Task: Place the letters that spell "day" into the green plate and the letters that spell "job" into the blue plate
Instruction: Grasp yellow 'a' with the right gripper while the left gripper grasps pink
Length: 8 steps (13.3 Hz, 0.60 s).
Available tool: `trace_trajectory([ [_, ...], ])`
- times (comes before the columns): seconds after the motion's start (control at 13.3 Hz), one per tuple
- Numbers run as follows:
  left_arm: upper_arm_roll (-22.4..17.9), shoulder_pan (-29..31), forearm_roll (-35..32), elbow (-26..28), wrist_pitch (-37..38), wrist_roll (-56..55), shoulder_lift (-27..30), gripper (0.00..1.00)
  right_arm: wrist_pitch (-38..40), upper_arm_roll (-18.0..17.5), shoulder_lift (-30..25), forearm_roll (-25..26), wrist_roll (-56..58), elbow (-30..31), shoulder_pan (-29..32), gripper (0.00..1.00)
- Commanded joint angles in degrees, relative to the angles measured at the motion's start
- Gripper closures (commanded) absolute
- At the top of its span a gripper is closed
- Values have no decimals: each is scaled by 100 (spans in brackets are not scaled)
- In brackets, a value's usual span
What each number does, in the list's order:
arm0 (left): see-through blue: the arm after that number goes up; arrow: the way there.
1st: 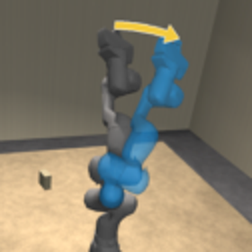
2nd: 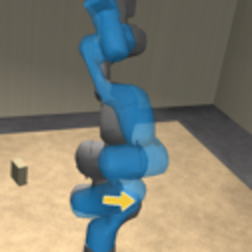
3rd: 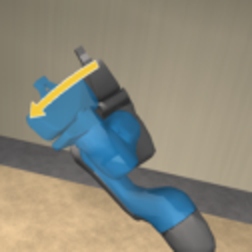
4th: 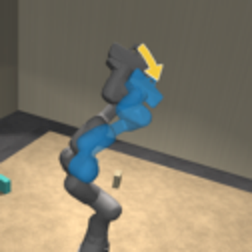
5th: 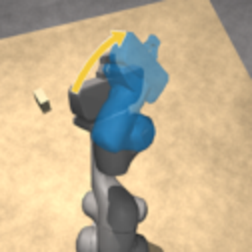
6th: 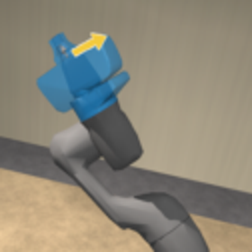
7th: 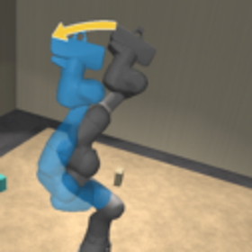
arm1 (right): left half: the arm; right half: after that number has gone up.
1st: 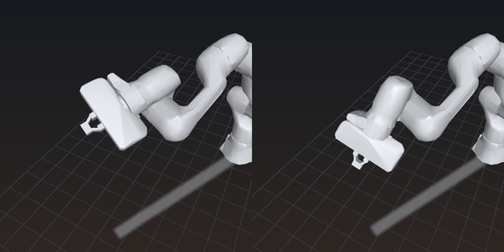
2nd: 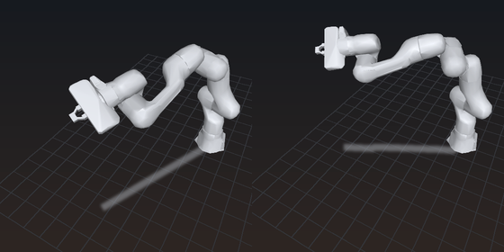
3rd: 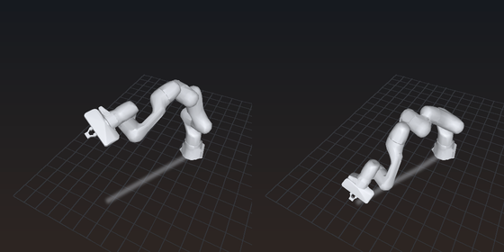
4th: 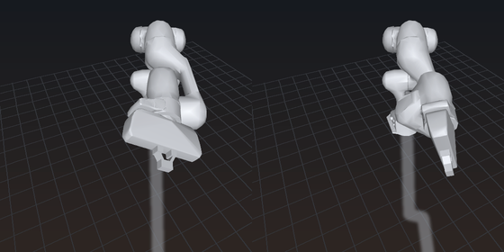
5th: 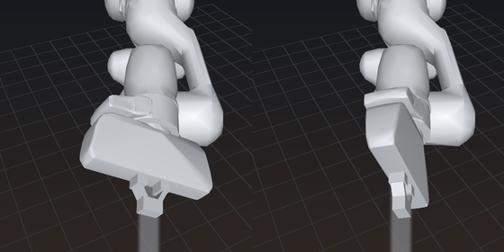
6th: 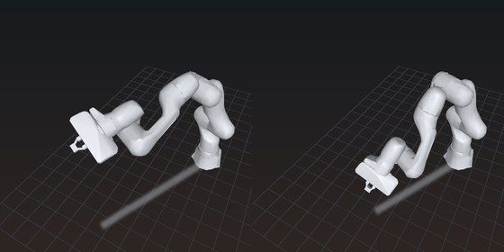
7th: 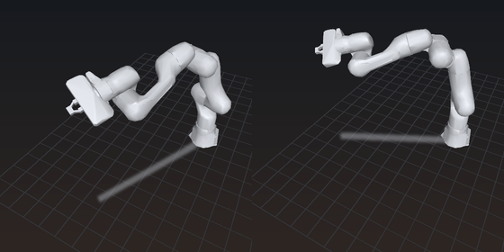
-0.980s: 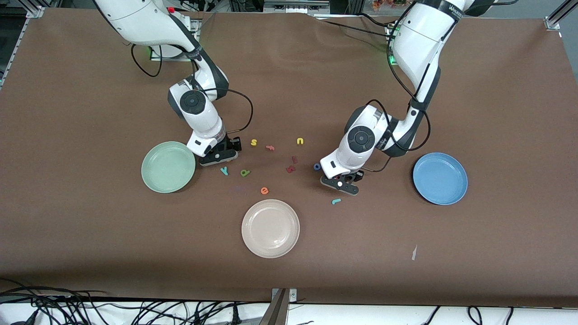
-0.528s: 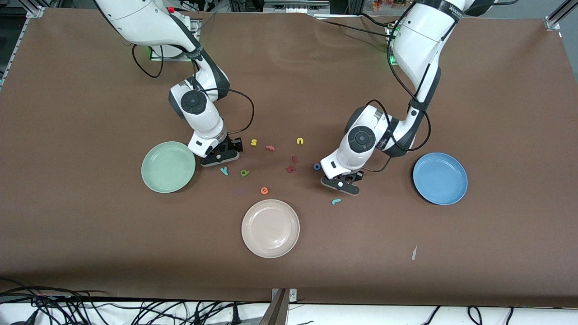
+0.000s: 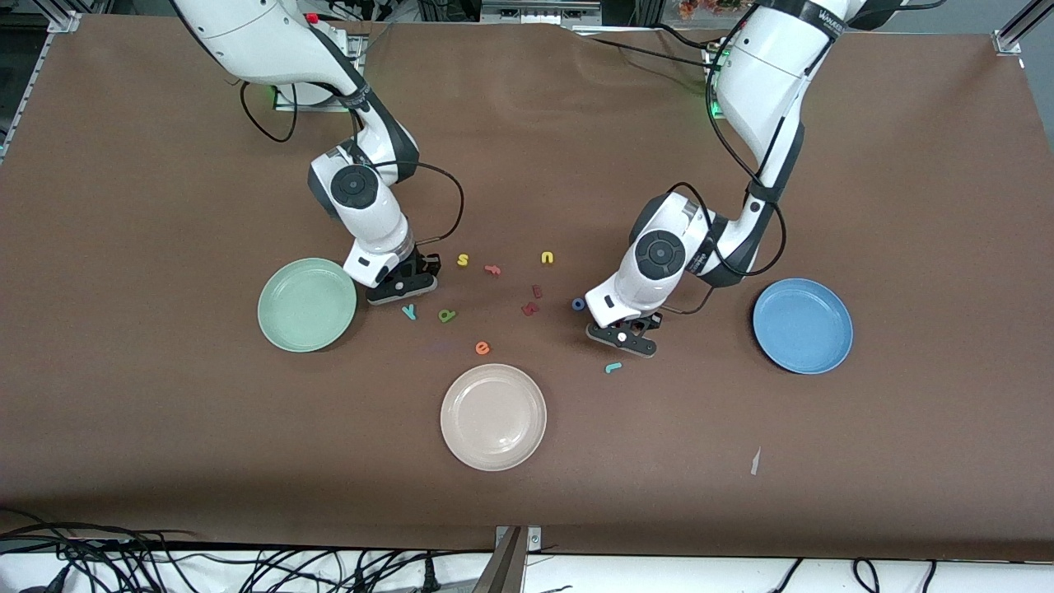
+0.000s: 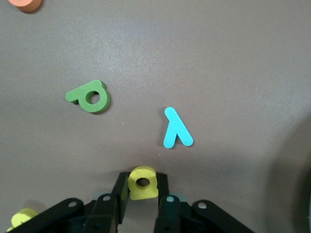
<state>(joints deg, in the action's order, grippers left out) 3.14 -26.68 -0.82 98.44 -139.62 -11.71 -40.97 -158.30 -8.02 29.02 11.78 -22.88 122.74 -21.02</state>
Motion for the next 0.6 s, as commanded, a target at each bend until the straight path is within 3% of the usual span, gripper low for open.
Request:
trace_trajectory([
  [0.0, -76, 83, -181, -44, 13, -121, 89, 89, -52, -32, 104, 132, -77, -57, 2, 90],
  [0.23, -33, 566, -120, -115, 723, -25, 606, 94, 114, 20, -184, 140, 124, -57, 19, 90],
  [0.3, -24, 751, -120, -115, 1030, 150, 782, 95, 489, 81, -377, 140, 421, -92, 54, 90],
  [0.53, -32, 1532, -137, -36, 1831, 1596, 1117, 96, 1282, 318, -835, 140, 1720, -224, 457, 90],
])
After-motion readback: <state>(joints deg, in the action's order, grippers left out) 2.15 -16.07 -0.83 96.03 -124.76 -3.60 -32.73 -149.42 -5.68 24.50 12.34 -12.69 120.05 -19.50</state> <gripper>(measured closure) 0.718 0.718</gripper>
